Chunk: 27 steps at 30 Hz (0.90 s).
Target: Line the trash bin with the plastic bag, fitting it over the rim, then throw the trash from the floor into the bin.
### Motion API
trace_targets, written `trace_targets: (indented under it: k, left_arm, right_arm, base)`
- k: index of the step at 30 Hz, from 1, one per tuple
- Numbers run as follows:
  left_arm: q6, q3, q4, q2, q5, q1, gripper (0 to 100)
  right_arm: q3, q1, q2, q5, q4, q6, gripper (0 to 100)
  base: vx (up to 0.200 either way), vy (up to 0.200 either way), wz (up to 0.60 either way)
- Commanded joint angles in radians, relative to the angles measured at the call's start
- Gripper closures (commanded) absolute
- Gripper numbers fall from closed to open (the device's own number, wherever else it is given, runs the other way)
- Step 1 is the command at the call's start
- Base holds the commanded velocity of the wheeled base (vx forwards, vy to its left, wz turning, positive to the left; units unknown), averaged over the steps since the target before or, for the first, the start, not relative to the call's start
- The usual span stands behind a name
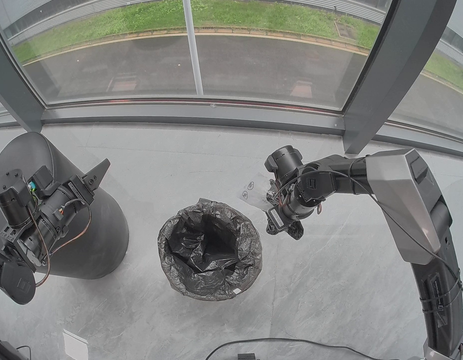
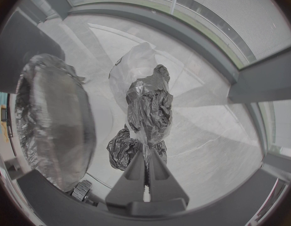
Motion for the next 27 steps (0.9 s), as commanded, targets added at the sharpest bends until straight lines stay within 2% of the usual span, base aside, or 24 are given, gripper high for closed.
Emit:
trace_targets:
  k: [1, 3, 4, 5, 11, 14, 18, 19, 20, 22, 27]
  left_arm:
    - [0.000, 0.002, 0.004, -0.048, -0.002, 0.000, 0]
    - [0.000, 0.002, 0.004, -0.050, -0.002, 0.000, 0]
    - [0.000, 0.006, 0.004, -0.064, -0.004, 0.000, 0]
    - [0.000, 0.006, 0.004, -0.067, -0.004, -0.002, 0]
    - [0.000, 0.010, 0.004, -0.084, -0.004, -0.012, 0]
    - [0.000, 0.014, 0.006, -0.093, -0.004, -0.017, 0]
    - [0.000, 0.016, 0.006, -0.099, -0.004, -0.028, 0]
    - [0.000, 0.022, 0.006, -0.103, -0.004, -0.032, 0]
    - [0.000, 0.022, 0.006, -0.103, -0.004, -0.032, 0]
    - [-0.001, 0.026, 0.006, -0.107, -0.002, -0.042, 0]
    - [-0.001, 0.029, 0.006, -0.111, -0.002, -0.042, 0]
  right_arm:
    - [0.000, 0.077, -0.128, -0.047, 0.034, -0.044, 100]
    - [0.000, 0.079, -0.131, -0.048, 0.035, -0.046, 100]
    - [0.000, 0.123, -0.174, -0.065, 0.037, -0.090, 100]
    - [0.000, 0.134, -0.187, -0.067, 0.038, -0.107, 100]
    - [0.000, 0.217, -0.258, -0.077, 0.077, -0.158, 100]
    - [0.000, 0.278, -0.290, -0.129, 0.115, -0.176, 100]
    - [0.000, 0.337, -0.306, -0.157, 0.121, -0.179, 100]
    - [0.000, 0.378, -0.318, -0.163, 0.149, -0.179, 100]
    - [0.000, 0.378, -0.318, -0.163, 0.149, -0.179, 100]
    - [0.000, 0.421, -0.327, -0.163, 0.232, -0.178, 100]
    - [0.000, 0.455, -0.302, -0.163, 0.253, -0.176, 100]
  base:
    - [0.000, 0.000, 0.00]
    - [0.000, 0.000, 0.00]
    - [0.000, 0.000, 0.00]
    - [0.000, 0.000, 0.00]
    - [0.000, 0.000, 0.00]
    - [0.000, 0.000, 0.00]
    - [0.000, 0.000, 0.00]
    - [0.000, 0.000, 0.00]
    - [0.000, 0.000, 0.00]
    - [0.000, 0.000, 0.00]
    - [0.000, 0.000, 0.00]
